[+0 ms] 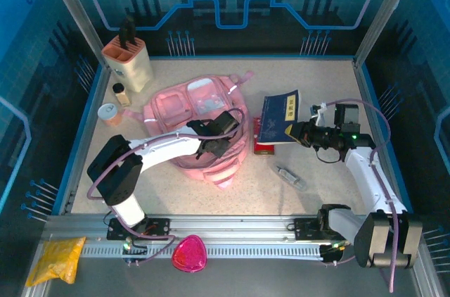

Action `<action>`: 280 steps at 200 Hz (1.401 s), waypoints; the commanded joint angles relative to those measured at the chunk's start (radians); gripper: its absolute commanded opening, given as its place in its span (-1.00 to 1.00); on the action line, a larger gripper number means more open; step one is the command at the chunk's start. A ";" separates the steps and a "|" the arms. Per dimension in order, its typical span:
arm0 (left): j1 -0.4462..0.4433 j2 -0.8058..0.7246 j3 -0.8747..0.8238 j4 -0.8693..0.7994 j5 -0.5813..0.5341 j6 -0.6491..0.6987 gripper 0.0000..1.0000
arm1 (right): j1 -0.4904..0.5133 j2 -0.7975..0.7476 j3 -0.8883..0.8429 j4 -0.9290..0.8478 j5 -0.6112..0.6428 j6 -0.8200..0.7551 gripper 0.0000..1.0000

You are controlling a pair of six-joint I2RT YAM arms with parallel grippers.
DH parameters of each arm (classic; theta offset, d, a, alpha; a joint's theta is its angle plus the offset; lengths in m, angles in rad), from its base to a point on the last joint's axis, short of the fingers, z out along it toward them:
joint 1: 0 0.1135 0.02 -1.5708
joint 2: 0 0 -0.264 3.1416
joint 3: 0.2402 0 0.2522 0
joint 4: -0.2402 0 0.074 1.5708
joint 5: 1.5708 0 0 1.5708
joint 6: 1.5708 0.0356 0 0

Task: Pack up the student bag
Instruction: Open the student bag at the center of the table, then place the book in the student bag.

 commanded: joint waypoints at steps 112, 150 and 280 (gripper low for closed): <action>0.104 -0.226 0.102 -0.010 -0.026 0.107 -0.97 | 0.019 0.030 -0.014 0.004 -0.048 -0.030 -0.99; 0.134 -0.233 0.208 -0.030 -0.037 0.148 -1.00 | 0.181 0.065 -0.067 0.146 -0.009 0.071 -1.00; 0.149 -0.230 0.340 -0.008 0.052 0.081 -1.00 | 0.622 0.688 0.227 0.825 0.113 0.403 -0.96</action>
